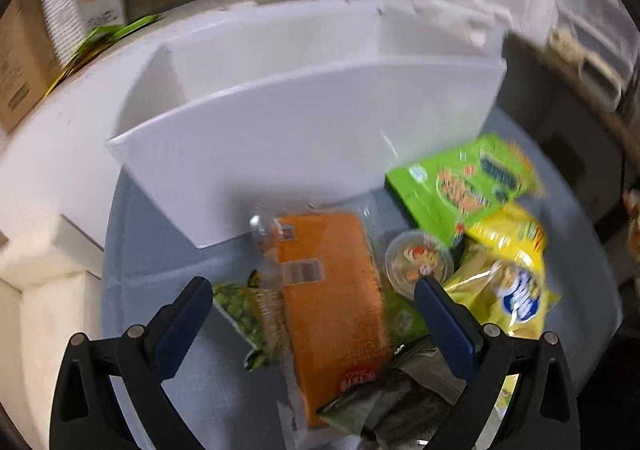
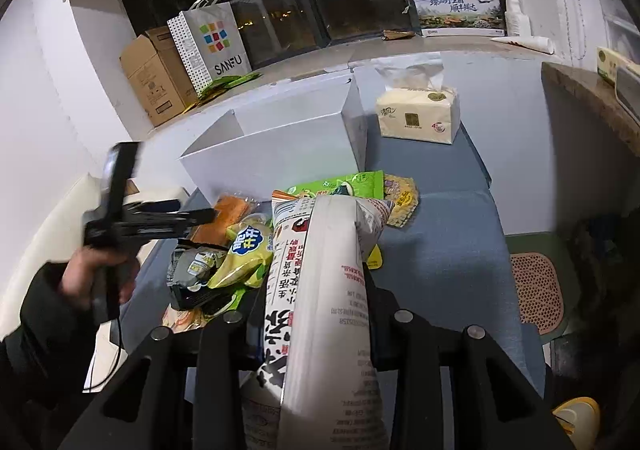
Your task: Organize snacks
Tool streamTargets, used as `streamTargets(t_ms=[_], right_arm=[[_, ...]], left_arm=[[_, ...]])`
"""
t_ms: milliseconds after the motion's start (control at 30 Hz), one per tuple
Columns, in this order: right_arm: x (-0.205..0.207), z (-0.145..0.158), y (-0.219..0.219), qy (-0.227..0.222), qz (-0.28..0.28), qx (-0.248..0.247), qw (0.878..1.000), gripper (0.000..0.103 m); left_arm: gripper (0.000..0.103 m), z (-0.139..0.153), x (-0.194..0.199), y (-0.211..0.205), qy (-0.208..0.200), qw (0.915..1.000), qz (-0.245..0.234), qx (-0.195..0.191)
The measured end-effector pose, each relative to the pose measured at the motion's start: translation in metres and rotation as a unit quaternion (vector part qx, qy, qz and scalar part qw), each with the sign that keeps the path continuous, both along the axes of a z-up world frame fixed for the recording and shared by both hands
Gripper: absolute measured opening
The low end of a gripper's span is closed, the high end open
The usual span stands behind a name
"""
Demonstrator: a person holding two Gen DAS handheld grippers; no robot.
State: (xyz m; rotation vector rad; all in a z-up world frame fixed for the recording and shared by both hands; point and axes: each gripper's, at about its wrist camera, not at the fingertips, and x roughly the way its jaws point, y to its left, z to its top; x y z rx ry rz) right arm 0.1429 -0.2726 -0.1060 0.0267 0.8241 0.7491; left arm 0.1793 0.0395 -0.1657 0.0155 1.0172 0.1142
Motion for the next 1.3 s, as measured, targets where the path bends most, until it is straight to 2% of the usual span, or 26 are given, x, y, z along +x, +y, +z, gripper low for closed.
streamTargets(t_ms=[100,233,300,333,400,433,467,600,700,767,867,1000,1033,1067,1100,1167,1233,1267,1300], right_arm=[[-0.001,-0.003,-0.001,0.002,-0.001,-0.003,1.0,0.038],[0.0,-0.006,0.0,0.007,0.0,-0.003,1.0,0.038],[-0.001,-0.007,0.002,0.008,0.002,-0.007,1.0,0.038],[-0.001,-0.008,0.003,0.009,0.003,-0.007,1.0,0.038],[-0.002,-0.008,0.003,0.01,0.004,-0.008,1.0,0.038],[-0.002,-0.008,0.003,0.01,0.004,-0.008,1.0,0.038],[-0.003,-0.008,0.003,0.009,0.003,-0.008,1.0,0.038],[-0.003,-0.008,0.002,0.009,0.002,-0.007,1.0,0.038],[-0.002,-0.009,0.002,0.009,0.001,-0.007,1.0,0.038],[0.0,-0.008,0.004,0.01,0.001,-0.005,1.0,0.038],[-0.001,-0.005,0.01,0.002,0.003,-0.003,1.0,0.038],[0.005,0.004,0.02,-0.011,0.008,0.005,1.0,0.038],[0.009,0.009,0.025,-0.017,0.013,0.009,1.0,0.038],[0.012,0.014,0.03,-0.021,0.016,0.011,1.0,0.038],[0.016,0.019,0.035,-0.026,0.02,0.013,0.999,0.038],[0.029,0.033,0.051,-0.041,0.029,0.02,0.999,0.038],[0.044,0.049,0.07,-0.059,0.035,0.026,0.997,0.038],[0.052,0.055,0.079,-0.066,0.037,0.027,0.997,0.038],[0.059,0.06,0.088,-0.07,0.039,0.025,0.996,0.038]], left_arm=[[0.102,-0.012,0.009,-0.011,0.025,0.9986,0.002,0.047],[0.103,-0.022,0.019,-0.021,0.033,0.9975,-0.002,0.062],[0.097,-0.024,0.023,-0.023,0.035,0.998,-0.009,0.051],[0.087,-0.024,0.025,-0.023,0.035,0.9985,-0.013,0.041],[0.079,-0.024,0.029,-0.019,0.037,0.9989,-0.019,0.02],[0.066,-0.024,0.029,-0.017,0.037,0.999,-0.025,0.001],[0.06,-0.023,0.028,-0.014,0.032,0.999,-0.028,-0.01],[0.057,-0.002,0.011,-0.003,-0.016,0.9988,-0.018,-0.041],[0.057,0.022,-0.005,0.006,-0.067,0.9974,-0.004,-0.026],[0.056,0.04,-0.017,0.013,-0.103,0.9938,0.003,-0.042],[0.056,0.065,-0.034,0.028,-0.158,0.9865,0.016,-0.037],[0.054,0.094,-0.058,0.04,-0.211,0.9749,0.024,-0.068],[0.05,0.102,-0.058,0.042,-0.217,0.9731,0.024,-0.074],[0.023,0.108,-0.055,0.046,-0.221,0.9714,0.022,-0.084],[0.013,0.118,-0.052,0.052,-0.229,0.9675,0.02,-0.106],[0.013,0.134,-0.043,0.065,-0.221,0.9675,0.018,-0.122],[0.011,0.147,-0.03,0.063,-0.234,0.9687,0.008,-0.083],[0.004,0.146,-0.022,0.066,-0.226,0.9698,0.007,-0.093],[0.003,0.145,-0.019,0.07,-0.222,0.969,0.013,-0.108]])
